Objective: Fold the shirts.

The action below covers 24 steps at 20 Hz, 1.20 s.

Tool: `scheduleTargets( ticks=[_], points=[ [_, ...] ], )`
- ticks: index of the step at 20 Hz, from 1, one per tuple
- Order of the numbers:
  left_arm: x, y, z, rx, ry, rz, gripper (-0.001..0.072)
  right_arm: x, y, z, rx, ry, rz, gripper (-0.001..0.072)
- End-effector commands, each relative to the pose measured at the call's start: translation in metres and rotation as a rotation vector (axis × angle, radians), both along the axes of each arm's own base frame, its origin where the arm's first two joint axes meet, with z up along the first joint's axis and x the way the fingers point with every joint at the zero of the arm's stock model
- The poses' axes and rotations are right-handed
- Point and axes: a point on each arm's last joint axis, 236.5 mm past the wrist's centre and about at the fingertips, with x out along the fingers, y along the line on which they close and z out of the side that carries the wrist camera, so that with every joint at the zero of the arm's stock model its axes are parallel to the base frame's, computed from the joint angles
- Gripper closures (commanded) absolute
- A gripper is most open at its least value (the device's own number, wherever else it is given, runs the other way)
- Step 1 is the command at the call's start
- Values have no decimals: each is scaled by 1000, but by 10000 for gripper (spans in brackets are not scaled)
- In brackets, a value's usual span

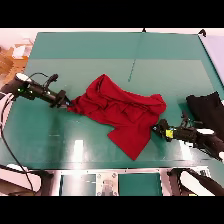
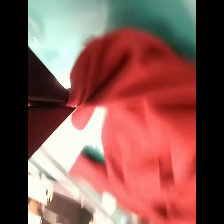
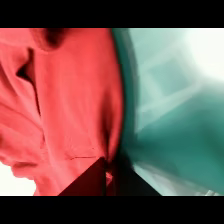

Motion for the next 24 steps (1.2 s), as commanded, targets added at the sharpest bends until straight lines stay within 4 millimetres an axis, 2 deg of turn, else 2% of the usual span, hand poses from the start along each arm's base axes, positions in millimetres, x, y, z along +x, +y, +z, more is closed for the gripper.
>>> scheduleTargets(
  ticks=[1,2,3,4,5,6,7,8,9,11,12,13,15,18,19,20,21,22,24],
  points=[
    [19,-33,75,-262,-95,29,684,21,28,35,94,-102,93,696],
    [29,-37,104,-311,-168,45,684,33,32,64,129,-165,133,696],
    [38,-42,146,-372,-266,65,684,49,33,107,161,-257,163,696],
    [45,-44,195,-442,-375,86,684,67,29,160,177,-375,174,696],
    [47,-45,248,-518,-484,104,684,83,23,229,178,-529,173,696],
    [46,-42,303,-595,-595,132,684,91,14,300,162,-686,158,696],
    [40,-37,364,-678,-716,165,684,90,3,380,117,-864,133,696],
    [30,-27,422,-750,-829,213,684,80,-5,446,59,-1009,115,696],
    [19,-17,470,-803,-924,267,684,64,-14,509,-26,-1137,93,696],
    [-12,6,553,-865,-1124,386,684,27,-22,601,-183,-1324,30,696],
    [-31,13,584,-865,-1216,437,684,9,-21,631,-253,-1390,-1,696],
    [-50,18,607,-854,-1299,472,683,-7,-19,655,-319,-1438,-30,696],
    [-89,19,639,-841,-1432,505,683,-26,-12,679,-393,-1489,-62,696],
    [-138,7,661,-822,-1561,476,683,-44,3,699,-429,-1560,-70,696],
    [-145,5,661,-796,-1588,471,683,-48,5,703,-435,-1576,-74,696],
    [-147,1,659,-752,-1610,461,684,-49,6,704,-439,-1582,-77,696],
    [-140,1,652,-681,-1617,471,684,-49,7,703,-450,-1579,-70,696],
    [-124,3,639,-585,-1589,496,683,-47,6,698,-468,-1560,-64,696],
    [-80,21,595,-342,-1485,582,684,-36,-6,683,-520,-1498,-73,697]
  ],
)
